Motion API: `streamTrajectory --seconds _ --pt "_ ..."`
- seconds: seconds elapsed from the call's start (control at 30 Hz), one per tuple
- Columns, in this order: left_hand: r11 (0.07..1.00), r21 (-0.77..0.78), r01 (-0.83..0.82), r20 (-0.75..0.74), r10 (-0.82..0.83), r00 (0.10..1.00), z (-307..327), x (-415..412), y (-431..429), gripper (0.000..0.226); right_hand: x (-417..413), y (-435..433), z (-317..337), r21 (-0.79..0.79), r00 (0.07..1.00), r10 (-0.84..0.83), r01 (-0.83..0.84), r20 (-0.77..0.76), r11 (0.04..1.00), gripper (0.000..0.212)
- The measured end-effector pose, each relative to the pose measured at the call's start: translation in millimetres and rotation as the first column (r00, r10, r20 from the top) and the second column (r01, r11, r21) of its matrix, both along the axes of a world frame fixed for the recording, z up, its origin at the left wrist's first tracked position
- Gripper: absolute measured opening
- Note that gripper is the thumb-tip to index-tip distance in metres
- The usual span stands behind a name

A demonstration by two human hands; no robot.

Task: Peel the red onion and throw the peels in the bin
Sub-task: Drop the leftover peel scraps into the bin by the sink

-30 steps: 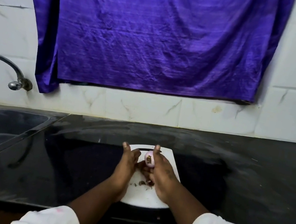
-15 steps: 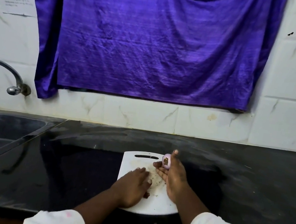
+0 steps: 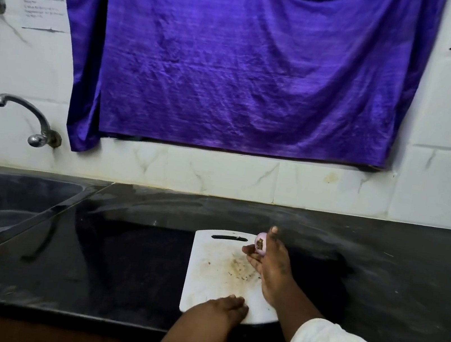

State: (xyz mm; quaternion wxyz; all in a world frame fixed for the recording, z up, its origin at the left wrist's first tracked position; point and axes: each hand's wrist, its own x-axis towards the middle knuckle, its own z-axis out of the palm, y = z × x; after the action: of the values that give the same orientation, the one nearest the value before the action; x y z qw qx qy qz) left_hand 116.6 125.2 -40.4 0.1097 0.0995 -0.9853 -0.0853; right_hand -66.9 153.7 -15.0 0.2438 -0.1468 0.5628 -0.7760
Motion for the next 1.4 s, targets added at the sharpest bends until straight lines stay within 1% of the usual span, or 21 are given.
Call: streamTrajectory --seconds 0.07,0.1,0.13,0.2,0.3,0.37,0.4,0.43,0.5,0.57,0.63,0.7,0.77,0.87,0.93,1.07,1.13,1.2,1.27,1.33,1.4 --pt "1.0 -0.009 0.029 -0.103 -0.03 0.994 -0.5 2.2 4.0 0.048 3.8 1.4 3.5 0.015 1.0 0.012 -0.011 -0.015 1.0 0.043" --pt "0.999 -0.018 0.047 -0.116 -0.048 0.992 -3.7 4.0 4.9 0.038 6.0 2.0 5.4 0.023 0.999 0.025 -0.024 -0.027 0.999 0.04" --pt "0.997 -0.071 0.021 -0.065 -0.025 0.998 -5.7 5.3 6.8 0.028 7.8 1.6 6.3 0.03 0.999 0.033 -0.031 -0.041 0.999 0.041" --pt "0.986 -0.146 -0.085 -0.089 0.072 0.993 -10.1 7.9 11.5 0.015 12.2 0.2 6.8 0.049 0.996 0.041 -0.037 -0.075 0.998 0.049" --pt "0.988 -0.149 -0.042 -0.168 0.016 0.986 -19.1 13.5 12.2 0.033 26.6 1.1 5.1 0.096 0.991 0.09 -0.08 -0.101 0.992 0.055" --pt "0.987 -0.155 -0.037 -0.278 -0.007 0.961 -20.9 15.9 12.1 0.034 44.3 6.3 2.6 0.134 0.986 0.147 -0.135 -0.082 0.982 0.059" --pt "0.991 -0.133 -0.032 -0.337 -0.015 0.941 -22.0 17.5 10.9 0.033 53.3 9.0 0.3 0.137 0.984 0.166 -0.157 -0.058 0.978 0.063" --pt "0.998 -0.063 -0.019 -0.395 -0.007 0.919 -22.0 20.3 9.6 0.031 62.2 11.7 -2.1 0.126 0.984 0.177 -0.173 -0.019 0.977 0.066" --pt "0.985 0.171 0.028 -0.517 0.065 0.853 -23.1 31.7 6.7 0.03 82.4 16.8 -3.9 0.106 0.977 0.197 -0.206 0.084 0.973 0.069" --pt "0.901 0.434 0.014 -0.58 0.267 0.77 -23.5 49.2 2.5 0.045 106.4 19.9 -4.0 0.064 0.952 0.224 -0.242 0.209 0.968 0.071" --pt "0.702 0.712 0.035 -0.519 0.492 0.699 -23.5 69.7 -1.1 0.053 134.3 18.8 -2.3 -0.009 0.911 0.258 -0.27 0.32 0.963 0.074" --pt "0.477 0.869 0.131 -0.444 0.634 0.634 -19.3 96.6 -6.3 0.048 167.2 10.8 -4.9 -0.06 0.879 0.288 -0.287 0.38 0.956 0.074" --pt "0.359 0.915 0.183 -0.398 0.736 0.548 -20.4 127.5 -13.7 0.045 202.6 0.0 -11.8 -0.094 0.844 0.331 -0.323 0.421 0.942 0.074" --pt "0.278 0.935 0.221 -0.347 0.851 0.394 -35.6 189.0 -28.1 0.036 262.4 -23.8 -28.7 -0.091 0.802 0.431 -0.435 0.413 0.896 0.07" --pt "0.221 0.936 0.274 -0.305 0.898 0.318 -50.6 226.0 -37.6 0.028 297.1 -40.5 -44.2 -0.072 0.783 0.49 -0.504 0.384 0.861 0.067" --pt "0.112 0.939 0.326 -0.165 0.976 0.14 -95.6 290.6 -66.5 0.022 360.9 -81.4 -84.8 0.039 0.727 0.582 -0.636 0.366 0.77 0.063" --pt "0.093 0.956 0.278 -0.121 0.989 0.085 -115.8 313.3 -79.5 0.024 383.9 -101.0 -104.8 0.102 0.704 0.61 -0.681 0.364 0.725 0.059" --pt "0.099 0.983 0.153 -0.106 0.994 0.041 -134.7 331.9 -92.2 0.029 403.8 -119.4 -122.7 0.164 0.688 0.636 -0.713 0.348 0.681 0.05" --pt "0.07 0.997 -0.02 -0.07 0.998 0.008 -156.5 347.6 -104.6 0.036 416.9 -137.7 -141.9 0.223 0.677 0.672 -0.735 0.301 0.64 0.042" --pt "0.025 0.974 -0.227 -0.026 1.0 -0.002 -184.5 361.6 -122.6 0.047 426.2 -158.3 -164.7 0.293 0.671 0.698 -0.74 0.251 0.606 0.047" --pt "0.008 0.908 -0.419 -0.013 1.0 -0.009 -206.8 374.9 -138.0 0.055 431.6 -176.6 -188.7 0.348 0.671 0.703 -0.733 0.235 0.584 0.053"
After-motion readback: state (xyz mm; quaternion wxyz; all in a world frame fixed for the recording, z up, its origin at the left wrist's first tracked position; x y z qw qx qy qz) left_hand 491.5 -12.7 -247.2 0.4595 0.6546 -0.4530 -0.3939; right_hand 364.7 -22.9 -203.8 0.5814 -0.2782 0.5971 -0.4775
